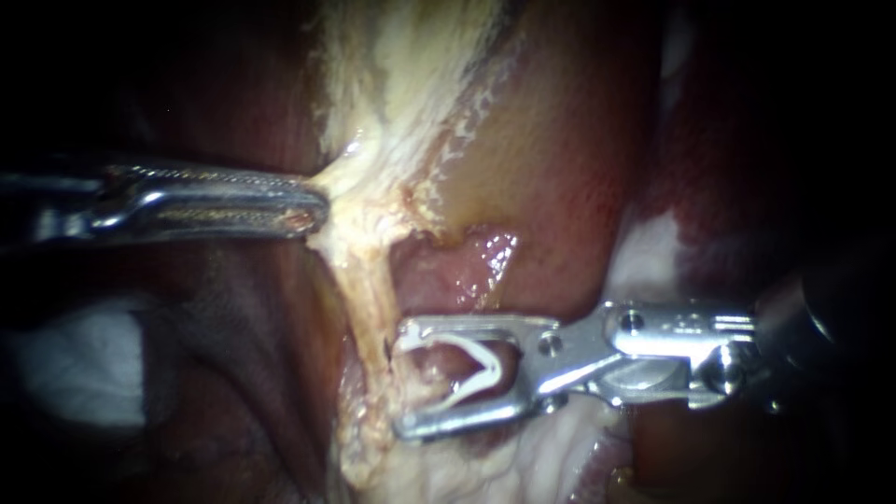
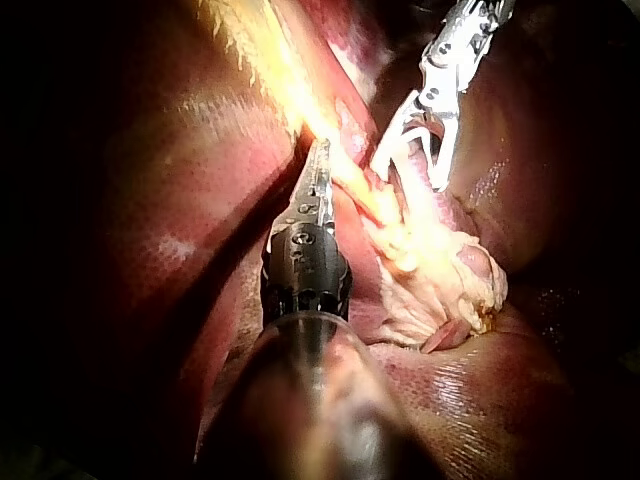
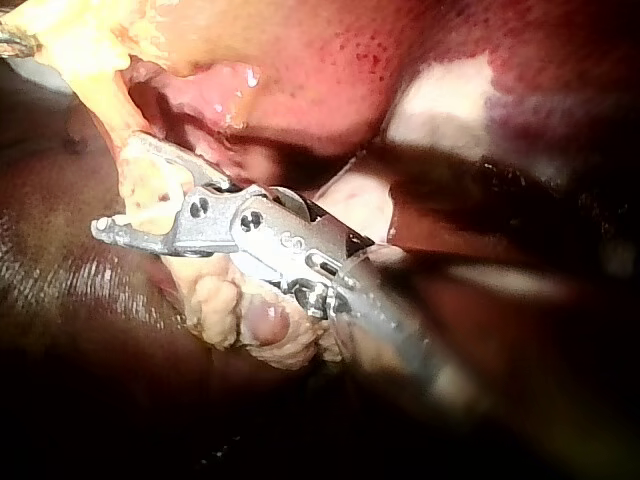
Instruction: Clipping first clip left tube
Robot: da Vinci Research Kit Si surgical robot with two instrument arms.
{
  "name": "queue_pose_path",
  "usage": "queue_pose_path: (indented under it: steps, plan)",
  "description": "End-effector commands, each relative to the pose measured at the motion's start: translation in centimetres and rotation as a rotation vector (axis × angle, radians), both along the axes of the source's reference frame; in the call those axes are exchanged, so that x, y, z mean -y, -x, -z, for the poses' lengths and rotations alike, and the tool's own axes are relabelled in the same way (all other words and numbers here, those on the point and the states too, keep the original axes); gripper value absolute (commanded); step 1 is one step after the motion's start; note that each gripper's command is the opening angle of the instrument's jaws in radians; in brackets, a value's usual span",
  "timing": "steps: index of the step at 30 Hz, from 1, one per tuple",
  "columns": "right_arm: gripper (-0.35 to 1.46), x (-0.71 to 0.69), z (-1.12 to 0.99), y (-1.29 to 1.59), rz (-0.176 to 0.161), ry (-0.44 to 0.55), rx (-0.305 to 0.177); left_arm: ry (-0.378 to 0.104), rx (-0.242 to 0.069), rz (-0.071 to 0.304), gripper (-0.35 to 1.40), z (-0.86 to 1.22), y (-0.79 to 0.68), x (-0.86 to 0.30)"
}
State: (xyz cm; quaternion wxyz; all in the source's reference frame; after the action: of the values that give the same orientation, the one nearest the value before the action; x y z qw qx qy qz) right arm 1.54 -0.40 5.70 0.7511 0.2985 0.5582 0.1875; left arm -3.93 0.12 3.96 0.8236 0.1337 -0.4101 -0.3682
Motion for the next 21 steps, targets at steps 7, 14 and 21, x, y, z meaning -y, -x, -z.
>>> queue_pose_path:
  steps: [7, 14, 21]
  plan:
    - [0.60, 0.03, -0.11, -0.09, 0.003, -0.002, 0.011, 0.000, -0.002, 0.001, -0.35, 0.00, 0.01, 0.00]
    - [0.60, 0.01, -0.18, -0.13, -0.001, -0.004, 0.027, 0.000, -0.002, 0.002, -0.35, 0.01, 0.02, 0.01]
    - [0.60, -0.01, -0.30, -0.19, -0.002, 0.001, 0.044, 0.000, -0.004, 0.004, -0.35, 0.04, 0.05, 0.02]
